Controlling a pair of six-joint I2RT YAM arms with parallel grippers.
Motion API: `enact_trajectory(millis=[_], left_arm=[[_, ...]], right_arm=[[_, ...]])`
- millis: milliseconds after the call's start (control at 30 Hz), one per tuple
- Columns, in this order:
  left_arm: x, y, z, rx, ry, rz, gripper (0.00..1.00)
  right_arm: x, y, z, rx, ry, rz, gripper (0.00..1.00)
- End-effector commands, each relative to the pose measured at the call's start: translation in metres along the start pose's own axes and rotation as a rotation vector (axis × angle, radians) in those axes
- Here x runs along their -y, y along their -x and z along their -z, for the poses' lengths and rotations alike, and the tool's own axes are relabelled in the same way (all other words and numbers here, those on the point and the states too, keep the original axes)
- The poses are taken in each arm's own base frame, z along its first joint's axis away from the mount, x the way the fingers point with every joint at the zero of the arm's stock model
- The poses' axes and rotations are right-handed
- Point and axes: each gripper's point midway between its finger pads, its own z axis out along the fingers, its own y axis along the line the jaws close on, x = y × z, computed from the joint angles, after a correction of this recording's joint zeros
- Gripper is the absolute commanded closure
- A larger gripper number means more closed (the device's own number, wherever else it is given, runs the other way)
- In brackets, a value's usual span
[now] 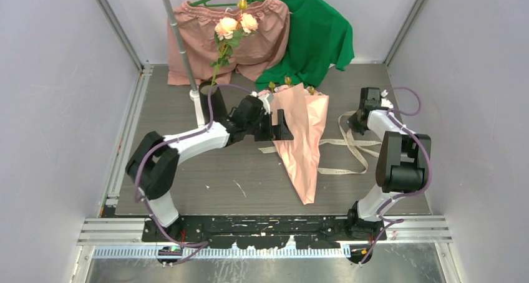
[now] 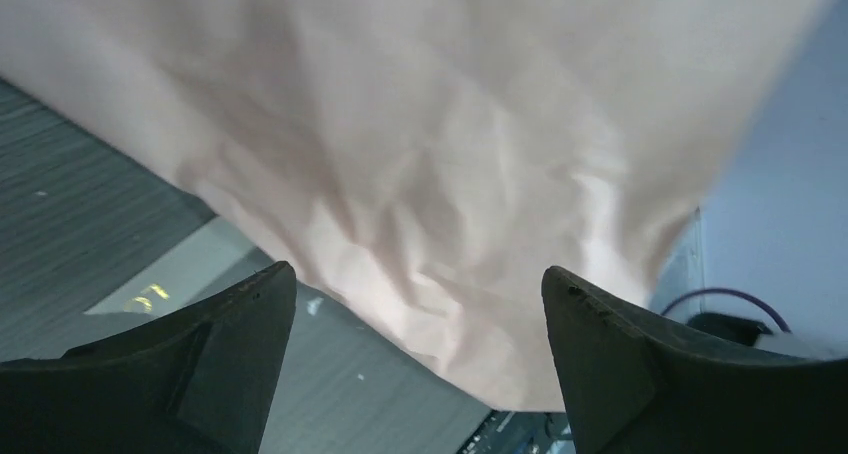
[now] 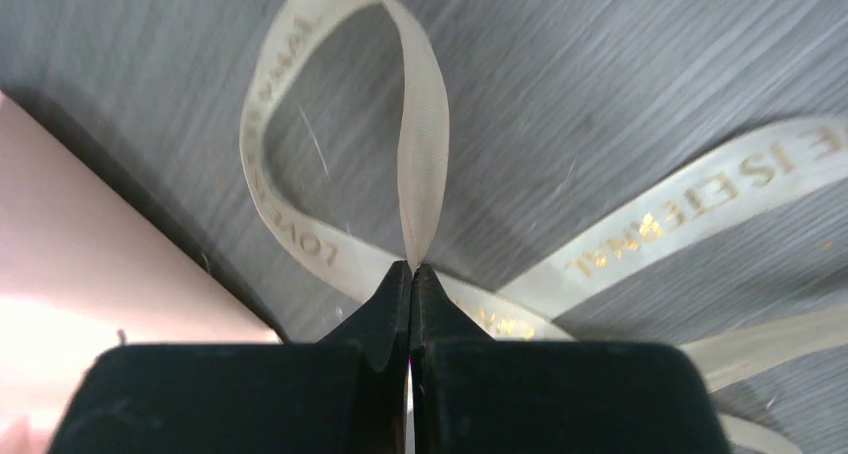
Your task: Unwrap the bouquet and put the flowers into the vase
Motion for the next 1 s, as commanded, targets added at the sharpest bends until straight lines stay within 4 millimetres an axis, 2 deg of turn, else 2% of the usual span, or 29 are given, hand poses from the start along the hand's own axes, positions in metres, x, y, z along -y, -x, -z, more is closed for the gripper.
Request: enact_trajectory(millis=[0, 133, 167, 267, 333, 433, 500, 567, 667, 767, 833, 967], left_arm=[[0.063, 0.024, 0.052, 0.086, -0.096, -0.144, 0.07], [0.083, 0.014, 0.071, 0.090, -0.106, -0.203, 0.07], [0.089, 0.011, 0.074, 0.090, -0.111, -0.216, 0.07], [0.105, 0.001, 0.075, 0.065, -0.129, -0.245, 0.07], [0.119, -0.008, 0.071, 0.041, -0.134, -0.277, 0.07], [0.143, -0.021, 0.065, 0.018, -0.134, -0.340, 0.07], [0.155, -0.029, 0.056, -0.002, -0.137, -0.352, 0.07], [0.166, -0.031, 0.049, -0.008, -0.147, -0.354, 0.07], [0.164, -0.033, 0.029, -0.018, -0.139, -0.344, 0.07], [0.141, -0.035, 0.005, -0.048, -0.078, -0.316, 0.07], [0.125, -0.037, -0.005, -0.061, -0.057, -0.275, 0.07], [0.088, -0.039, -0.005, -0.041, 0.009, -0.231, 0.07]], right_arm=[[-0.005, 0.038, -0.001, 0.055, -0.008, -0.059, 0.99], [-0.012, 0.056, -0.002, 0.085, -0.011, -0.064, 0.99], [-0.015, 0.058, 0.001, 0.097, 0.003, -0.064, 0.96], [-0.021, 0.068, 0.018, 0.161, 0.038, -0.059, 0.65], [-0.022, 0.076, 0.036, 0.227, 0.044, -0.037, 0.45], [-0.025, 0.085, 0.065, 0.315, 0.045, 0.010, 0.41], [-0.030, 0.084, 0.079, 0.336, 0.061, 0.038, 0.41], [-0.037, 0.074, 0.085, 0.314, 0.095, 0.066, 0.42], [-0.051, 0.044, 0.081, 0.239, 0.157, 0.108, 0.44], [-0.060, 0.005, 0.073, 0.171, 0.184, 0.164, 0.46], [-0.058, -0.019, 0.069, 0.129, 0.185, 0.194, 0.48], [-0.052, -0.064, 0.066, 0.022, 0.212, 0.190, 0.48]])
